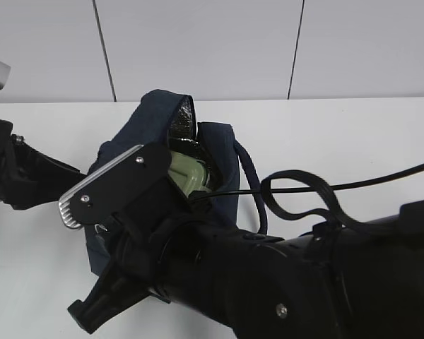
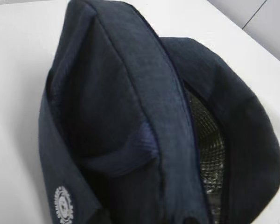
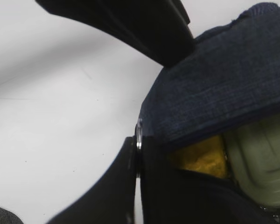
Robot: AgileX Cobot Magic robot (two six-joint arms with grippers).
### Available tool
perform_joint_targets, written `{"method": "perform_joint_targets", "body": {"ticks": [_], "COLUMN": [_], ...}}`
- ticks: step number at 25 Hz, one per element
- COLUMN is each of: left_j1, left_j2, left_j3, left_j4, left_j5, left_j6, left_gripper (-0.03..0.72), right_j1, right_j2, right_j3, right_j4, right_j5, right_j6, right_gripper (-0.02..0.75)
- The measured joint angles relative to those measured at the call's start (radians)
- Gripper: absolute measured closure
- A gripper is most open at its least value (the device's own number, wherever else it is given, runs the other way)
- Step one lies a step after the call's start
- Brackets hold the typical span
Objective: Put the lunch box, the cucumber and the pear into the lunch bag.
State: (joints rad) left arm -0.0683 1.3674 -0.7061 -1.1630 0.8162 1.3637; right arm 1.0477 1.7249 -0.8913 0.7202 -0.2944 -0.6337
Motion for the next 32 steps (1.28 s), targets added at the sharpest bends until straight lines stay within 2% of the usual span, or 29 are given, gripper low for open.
{"method": "perform_joint_targets", "body": {"ticks": [5,12,17,18,21,23,32], "left_j1": [0.0,-0.003,-0.058,-0.066,-0.073,-0.073,-0.073], "left_j2": [0.004,0.008,0.055,0.067,0.079,0.079,0.08], "left_j3": [-0.002,-0.002,-0.003,-0.003,-0.003,-0.003,-0.004], "left_j4": [0.0,-0.01,-0.034,-0.034,-0.034,-0.033,-0.025], "left_j5": [0.066,0.039,0.002,-0.005,-0.033,-0.041,-0.01], "left_j6": [0.0,0.0,0.002,0.002,0.002,0.002,0.003], "left_gripper": [0.397,0.397,0.405,0.428,0.612,0.658,0.685], "right_j1": [0.0,0.0,0.0,0.0,0.0,0.0,-0.011], "right_j2": [0.0,-0.001,-0.002,-0.002,-0.002,-0.002,-0.058], "right_j3": [0.0,0.0,0.0,0.0,0.0,0.0,-0.011], "right_j4": [0.002,0.002,0.004,0.004,0.007,0.016,0.087], "right_j5": [0.0,0.002,0.004,0.004,0.004,0.004,-0.027], "right_j6": [0.0,0.0,0.0,0.0,0.0,0.0,-0.057], "right_gripper": [0.738,0.738,0.738,0.738,0.738,0.738,0.738]}}
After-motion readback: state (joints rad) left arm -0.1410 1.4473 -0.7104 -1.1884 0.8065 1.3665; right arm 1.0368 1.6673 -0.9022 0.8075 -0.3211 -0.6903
